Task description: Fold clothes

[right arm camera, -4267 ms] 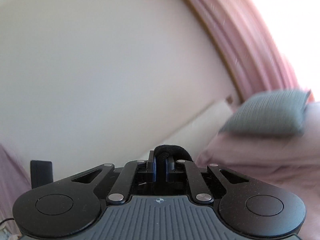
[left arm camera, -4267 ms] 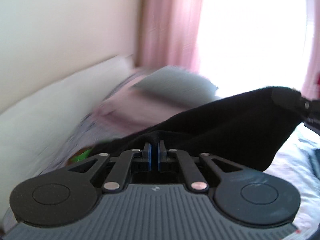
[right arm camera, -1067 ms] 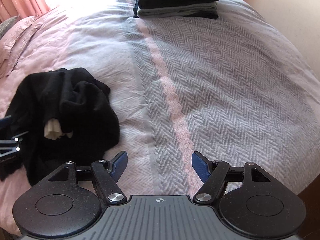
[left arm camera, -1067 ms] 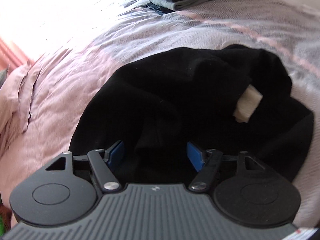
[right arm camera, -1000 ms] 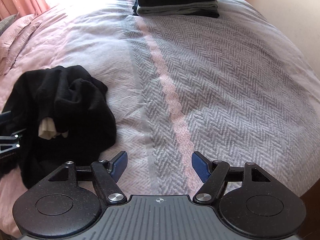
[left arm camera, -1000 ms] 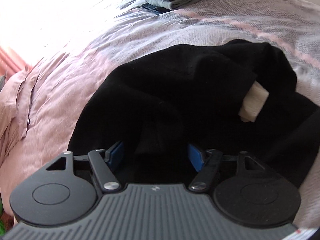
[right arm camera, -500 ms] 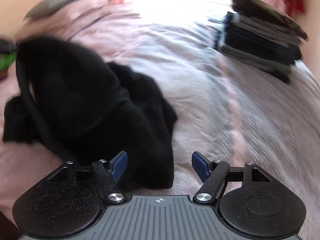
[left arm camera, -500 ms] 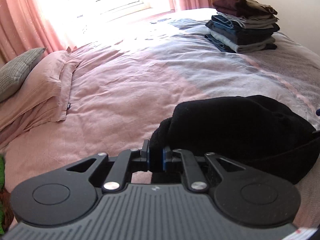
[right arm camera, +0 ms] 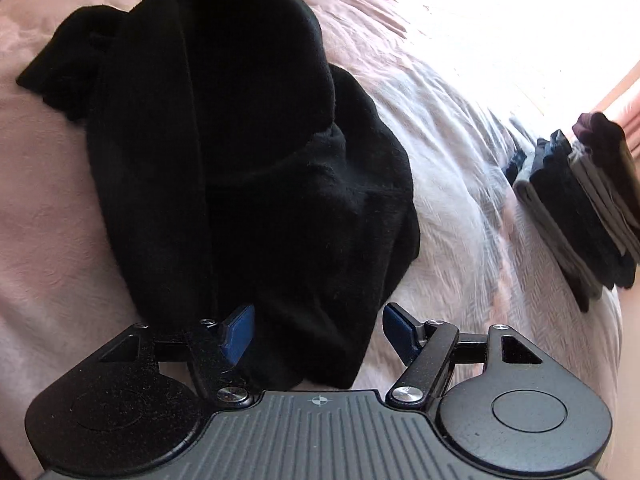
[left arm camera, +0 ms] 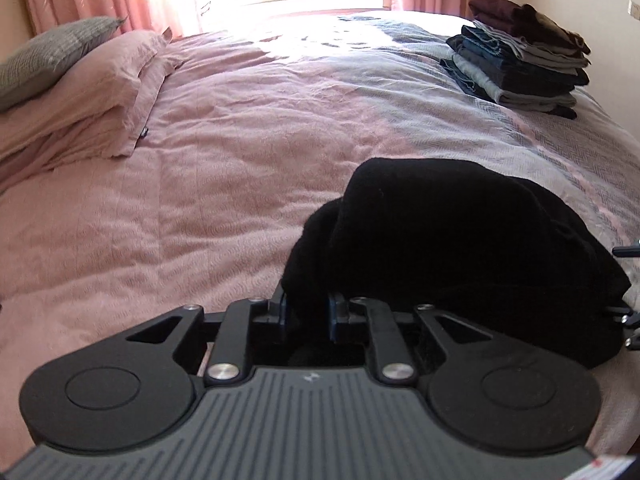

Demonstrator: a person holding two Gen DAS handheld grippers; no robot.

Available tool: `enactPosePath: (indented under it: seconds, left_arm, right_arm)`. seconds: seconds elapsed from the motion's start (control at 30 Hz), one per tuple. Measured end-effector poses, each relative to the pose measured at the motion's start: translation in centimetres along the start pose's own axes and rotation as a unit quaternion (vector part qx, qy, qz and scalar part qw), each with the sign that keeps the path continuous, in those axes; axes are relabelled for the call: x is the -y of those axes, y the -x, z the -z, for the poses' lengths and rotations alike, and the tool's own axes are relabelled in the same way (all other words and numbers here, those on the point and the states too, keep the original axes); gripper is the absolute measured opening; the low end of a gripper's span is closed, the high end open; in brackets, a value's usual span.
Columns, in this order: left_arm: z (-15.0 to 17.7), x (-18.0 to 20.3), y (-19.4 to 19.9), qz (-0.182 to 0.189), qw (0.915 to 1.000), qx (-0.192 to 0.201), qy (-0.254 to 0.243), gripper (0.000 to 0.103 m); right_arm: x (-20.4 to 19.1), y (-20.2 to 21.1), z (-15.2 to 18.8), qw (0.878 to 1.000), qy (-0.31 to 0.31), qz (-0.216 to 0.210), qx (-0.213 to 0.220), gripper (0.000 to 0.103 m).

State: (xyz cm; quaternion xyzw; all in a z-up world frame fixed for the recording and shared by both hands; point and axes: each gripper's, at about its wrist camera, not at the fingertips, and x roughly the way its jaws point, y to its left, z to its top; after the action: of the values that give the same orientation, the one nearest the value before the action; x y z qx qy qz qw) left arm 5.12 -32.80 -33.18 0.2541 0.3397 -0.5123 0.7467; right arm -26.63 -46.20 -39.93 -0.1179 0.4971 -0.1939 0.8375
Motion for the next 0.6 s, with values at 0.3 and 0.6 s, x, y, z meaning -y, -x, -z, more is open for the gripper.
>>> enactPosePath:
  seconds: [0.3, 0.6]
  left_arm:
    - [-1.1, -1.7, 3.6, -0.046, 0.9969, 0.034, 0.055, 0.001]
    - [-7.0, -6.2, 16.0, -0.154, 0.9753, 0.144, 0.065, 0.002]
  right_arm:
    - [6.4, 5.8, -2.6, 0.986, -0.124, 0.027, 0.112, 0.006]
    - [11.3, 18.6, -11.4, 0.936, -0.123, 0.047, 0.325, 0.0]
